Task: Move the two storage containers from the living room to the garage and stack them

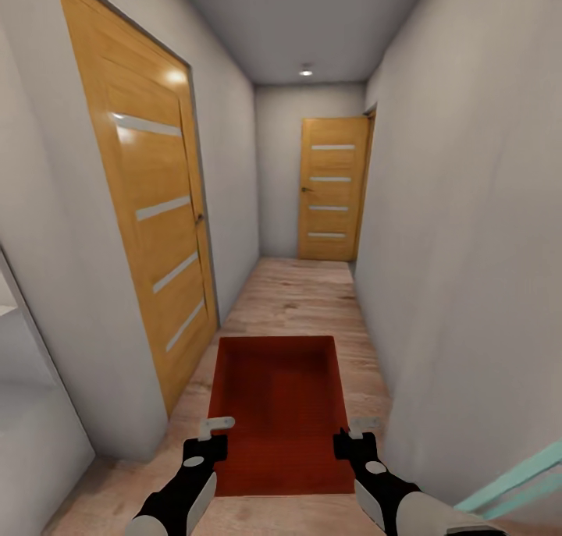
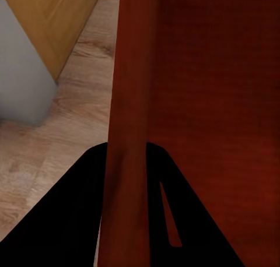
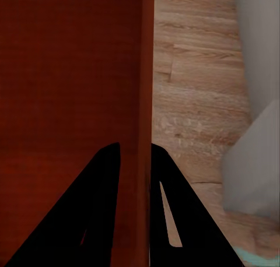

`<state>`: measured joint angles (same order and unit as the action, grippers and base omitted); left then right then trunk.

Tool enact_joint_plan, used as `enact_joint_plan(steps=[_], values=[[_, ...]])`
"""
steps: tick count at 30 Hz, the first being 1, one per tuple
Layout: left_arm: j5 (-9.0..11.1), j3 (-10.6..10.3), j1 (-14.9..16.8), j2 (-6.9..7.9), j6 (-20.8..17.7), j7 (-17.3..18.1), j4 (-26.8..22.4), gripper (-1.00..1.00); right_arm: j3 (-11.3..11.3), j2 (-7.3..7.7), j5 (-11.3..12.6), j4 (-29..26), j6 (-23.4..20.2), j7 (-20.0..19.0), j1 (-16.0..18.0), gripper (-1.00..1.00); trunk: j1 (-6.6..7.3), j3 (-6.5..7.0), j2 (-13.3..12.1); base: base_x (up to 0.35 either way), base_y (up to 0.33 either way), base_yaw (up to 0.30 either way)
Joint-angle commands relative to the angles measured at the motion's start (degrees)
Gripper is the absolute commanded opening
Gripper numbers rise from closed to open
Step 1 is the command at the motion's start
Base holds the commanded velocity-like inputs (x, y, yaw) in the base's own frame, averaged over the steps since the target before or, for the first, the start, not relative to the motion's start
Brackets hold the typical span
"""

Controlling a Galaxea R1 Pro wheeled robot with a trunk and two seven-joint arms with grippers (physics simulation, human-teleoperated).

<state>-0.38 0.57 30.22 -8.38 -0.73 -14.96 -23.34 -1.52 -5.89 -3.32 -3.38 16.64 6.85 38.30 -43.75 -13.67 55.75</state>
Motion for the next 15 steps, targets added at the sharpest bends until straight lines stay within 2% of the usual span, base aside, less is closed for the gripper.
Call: enact_joint_plan(steps=[1,7,15], values=[[-0.8,2.2,0.1,0.47,-0.1,-0.5,-2.4,-1.00,1.1,0.09,0.1,0.1,0.2,0.4,0.0,-1.00,-0.04,-0.08,0.0,0.321,0.122,0.000],[-0.8,2.2,0.1,0.47,-0.2,-0.5,-2.4,-1.00,1.1,0.01,0.0,0.1,0.2,0.5,0.0,-1.00,-0.04,-0.08,0.0,0.321,0.106,-0.044],[-0.8,2.2,0.1,0.47,-0.1,-0.5,-2.4,-1.00,1.1,0.00,0.0,0.1,0.1,0.4,0.0,-1.00,-0.04,-0.08,0.0,0.321,0.100,-0.244]])
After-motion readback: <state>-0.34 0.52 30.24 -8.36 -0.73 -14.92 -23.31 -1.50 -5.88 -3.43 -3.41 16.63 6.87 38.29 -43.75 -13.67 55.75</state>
